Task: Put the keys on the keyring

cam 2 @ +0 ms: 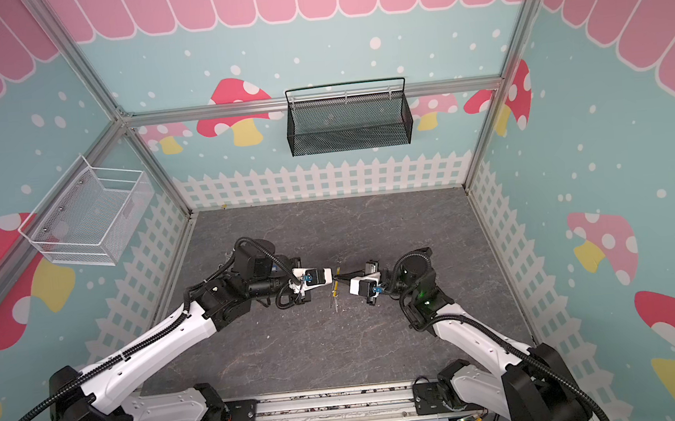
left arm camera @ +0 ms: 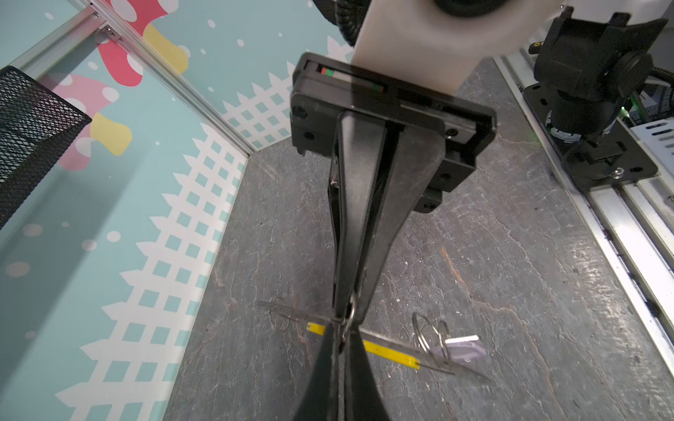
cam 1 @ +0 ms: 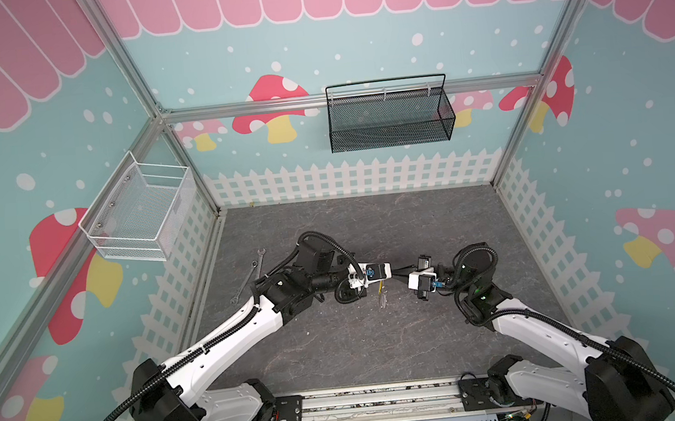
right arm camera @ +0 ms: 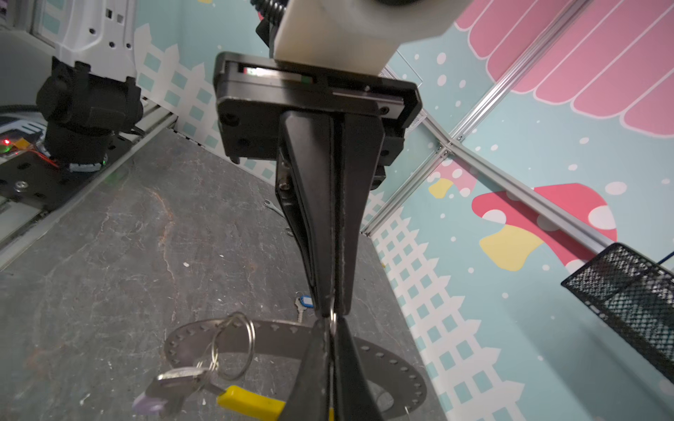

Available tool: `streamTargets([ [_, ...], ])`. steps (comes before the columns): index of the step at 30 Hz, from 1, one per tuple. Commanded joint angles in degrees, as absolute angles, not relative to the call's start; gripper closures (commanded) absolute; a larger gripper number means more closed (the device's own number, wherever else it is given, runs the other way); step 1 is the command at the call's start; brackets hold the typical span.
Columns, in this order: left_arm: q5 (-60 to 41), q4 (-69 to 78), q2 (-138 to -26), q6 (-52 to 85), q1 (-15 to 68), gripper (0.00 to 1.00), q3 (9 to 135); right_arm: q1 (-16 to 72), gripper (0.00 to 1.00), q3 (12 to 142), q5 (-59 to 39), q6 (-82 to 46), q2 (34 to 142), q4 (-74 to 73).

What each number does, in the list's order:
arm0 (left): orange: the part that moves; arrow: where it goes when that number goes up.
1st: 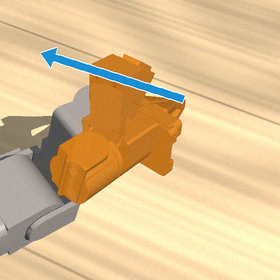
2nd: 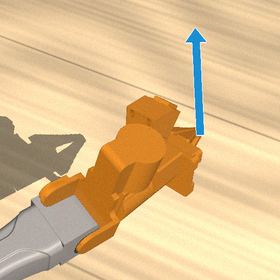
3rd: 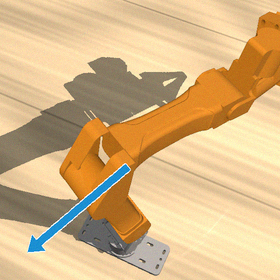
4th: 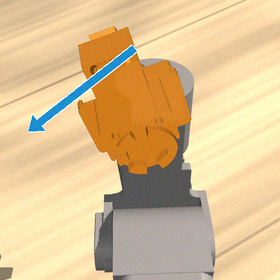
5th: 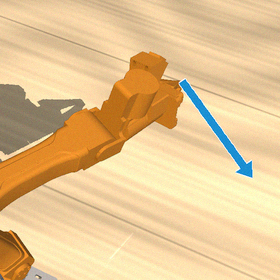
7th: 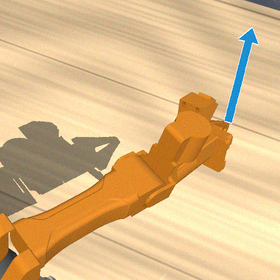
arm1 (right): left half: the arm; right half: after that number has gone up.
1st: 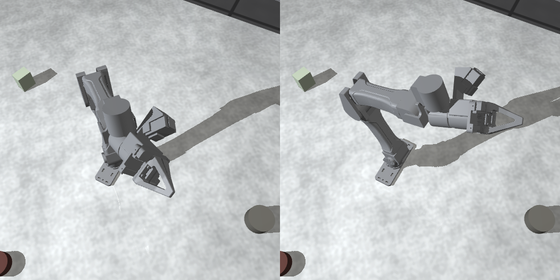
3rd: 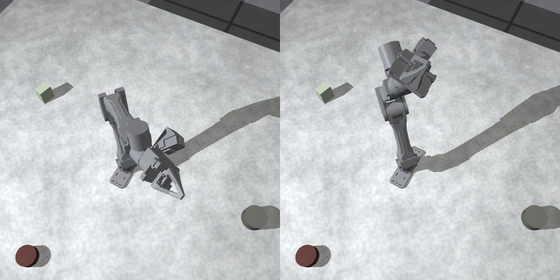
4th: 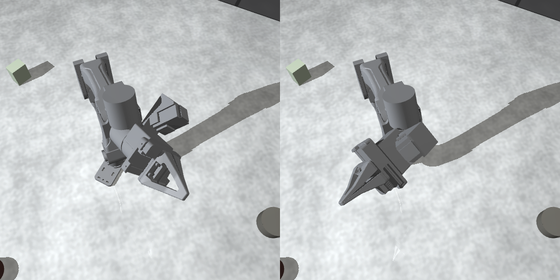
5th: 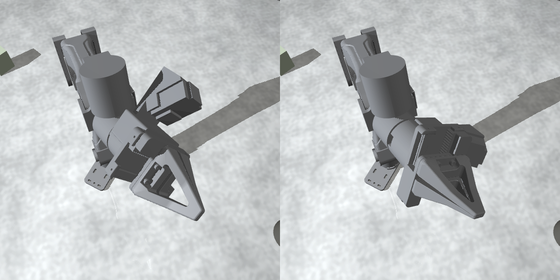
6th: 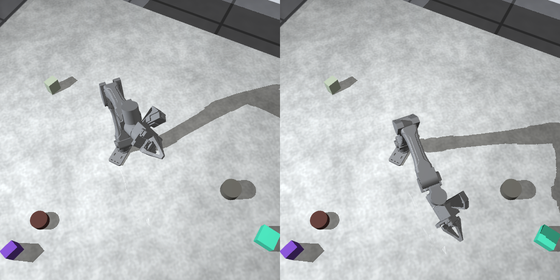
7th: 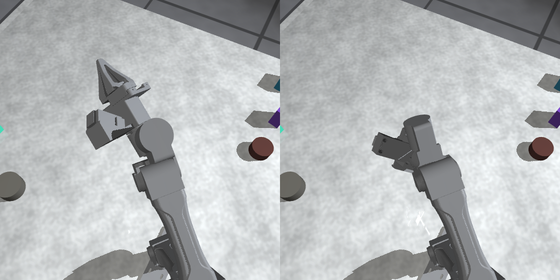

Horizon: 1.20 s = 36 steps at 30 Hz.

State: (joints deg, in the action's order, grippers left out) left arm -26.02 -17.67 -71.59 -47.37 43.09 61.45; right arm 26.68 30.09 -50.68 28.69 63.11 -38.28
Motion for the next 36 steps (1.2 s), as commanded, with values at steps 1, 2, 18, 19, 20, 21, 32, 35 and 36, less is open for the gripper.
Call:
streamTargets([
  [1, -27.22, -18.28, -71.87, -49.04, 43.51, 1.00, 63.41, 27.00, 0.99, 30.94, -50.53, 30.14, 62.65, -38.32],
  [2, -26.79, -18.15, -71.81, -48.79, 43.51, 1.00, 63.42, 26.94, 1.00, 30.94, -50.20, 30.38, 62.59, -38.19],
  [18, -22.52, -7.30, -67.14, -19.51, 37.98, 0.70, 56.12, 28.69, 1.00, 25.29, -42.57, 48.99, 58.63, -43.96],
  [19, -22.50, -6.98, -67.39, -17.68, 37.90, 0.69, 56.29, 28.96, 1.00, 24.76, -42.29, 50.18, 58.47, -44.76],
  [20, -22.55, -6.63, -67.69, -16.15, 37.90, 0.69, 56.50, 29.01, 1.00, 24.49, -42.20, 51.73, 58.36, -45.04],
  [21, -22.80, -6.29, -68.07, -14.69, 37.88, 0.68, 56.75, 29.25, 1.00, 23.92, -41.91, 53.31, 58.19, -45.60],
  [32, -27.86, -6.77, -71.26, -10.82, 37.97, 0.66, 58.68, 31.12, 1.00, 21.27, -35.75, 58.18, 57.21, -50.72],
  [35, -28.64, -6.84, -72.20, -10.37, 38.23, 0.66, 59.34, 31.36, 1.00, 21.10, -35.14, 58.63, 57.46, -51.22],
  [36, -28.74, -6.94, -72.53, -10.24, 38.47, 0.66, 59.65, 31.43, 1.00, 21.09, -34.83, 58.65, 57.63, -51.39],
])
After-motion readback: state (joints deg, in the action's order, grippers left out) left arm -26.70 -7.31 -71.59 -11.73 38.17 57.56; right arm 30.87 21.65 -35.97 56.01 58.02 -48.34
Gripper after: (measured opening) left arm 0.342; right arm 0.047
